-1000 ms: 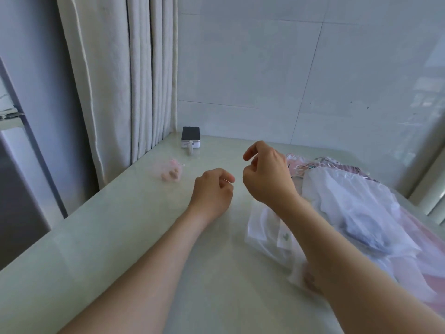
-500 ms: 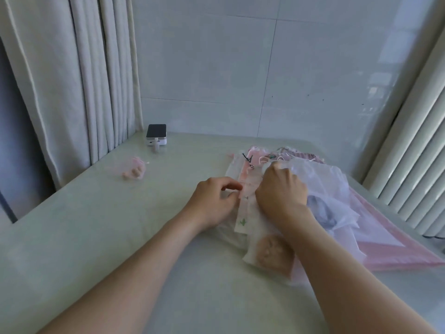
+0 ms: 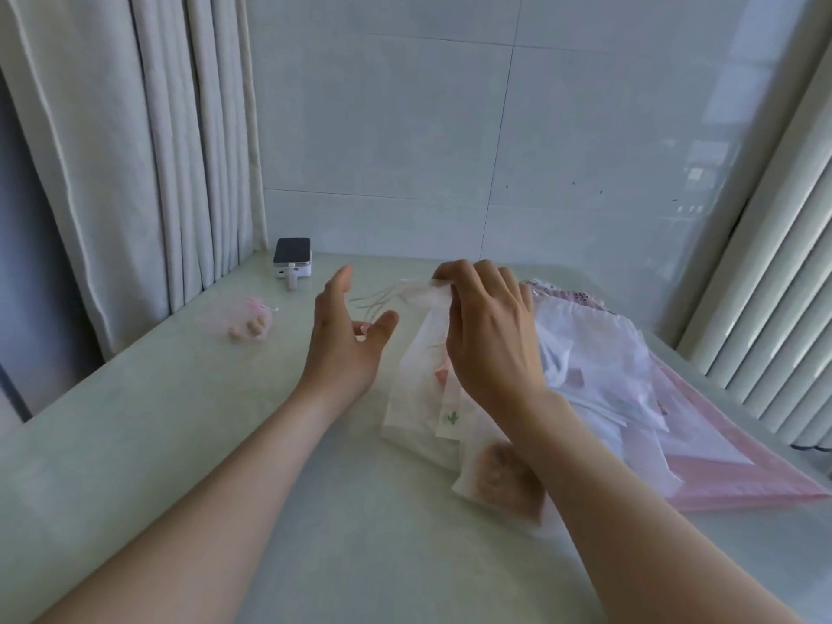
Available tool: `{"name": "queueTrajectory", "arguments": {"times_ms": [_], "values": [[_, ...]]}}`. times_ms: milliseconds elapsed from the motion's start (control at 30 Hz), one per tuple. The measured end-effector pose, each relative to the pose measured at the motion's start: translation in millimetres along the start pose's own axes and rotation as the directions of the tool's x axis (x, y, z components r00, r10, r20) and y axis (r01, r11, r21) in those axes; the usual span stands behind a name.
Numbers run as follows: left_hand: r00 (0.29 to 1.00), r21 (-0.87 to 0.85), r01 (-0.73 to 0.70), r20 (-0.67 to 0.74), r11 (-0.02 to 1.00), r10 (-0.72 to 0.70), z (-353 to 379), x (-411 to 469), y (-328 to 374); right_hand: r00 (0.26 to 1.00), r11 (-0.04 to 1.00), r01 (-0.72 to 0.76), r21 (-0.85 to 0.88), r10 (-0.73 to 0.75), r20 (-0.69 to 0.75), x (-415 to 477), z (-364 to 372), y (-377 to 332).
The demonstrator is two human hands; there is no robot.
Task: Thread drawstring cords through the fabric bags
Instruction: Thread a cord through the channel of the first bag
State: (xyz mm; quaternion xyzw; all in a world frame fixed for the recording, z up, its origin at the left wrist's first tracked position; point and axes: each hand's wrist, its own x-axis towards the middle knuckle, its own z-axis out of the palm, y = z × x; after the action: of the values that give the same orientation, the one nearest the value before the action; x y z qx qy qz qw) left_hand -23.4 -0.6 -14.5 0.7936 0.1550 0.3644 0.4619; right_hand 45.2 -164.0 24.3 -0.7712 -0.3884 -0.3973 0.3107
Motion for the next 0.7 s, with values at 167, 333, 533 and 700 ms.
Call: {"name": "queueTrajectory", "arguments": {"times_ms": [167,333,533,700], "values": [[0.996,-0.162,-0.091,-0.007,0.982,0.091,-5.5,1.4,6.4,0.991,0.960,0.100,0.262,-0.120,0.062,-2.5,-4.4,-8.4],[0.971,-0.090,-0.168,-0.189,0.982,0.148,-8.3,-2.9,10.5,0.987,0.985,0.135,-0.106,-0.124,0.102,-3.7,2.1,-5.7],[0.851,0.228,-0.378,-0.296,0.897,0.434,-16.3,-0.5,9.7,0.924,0.923,-0.105,-0.369,0.228,0.307,-0.4,-8.5,-0.6],[0.946,0.564,-0.260,-0.015,0.784,0.325,-18.3,-2.2,-0.7,0.887,0.951,-0.306,-0.039,0.300,0.351,-5.1,3.7,-1.2]]}}
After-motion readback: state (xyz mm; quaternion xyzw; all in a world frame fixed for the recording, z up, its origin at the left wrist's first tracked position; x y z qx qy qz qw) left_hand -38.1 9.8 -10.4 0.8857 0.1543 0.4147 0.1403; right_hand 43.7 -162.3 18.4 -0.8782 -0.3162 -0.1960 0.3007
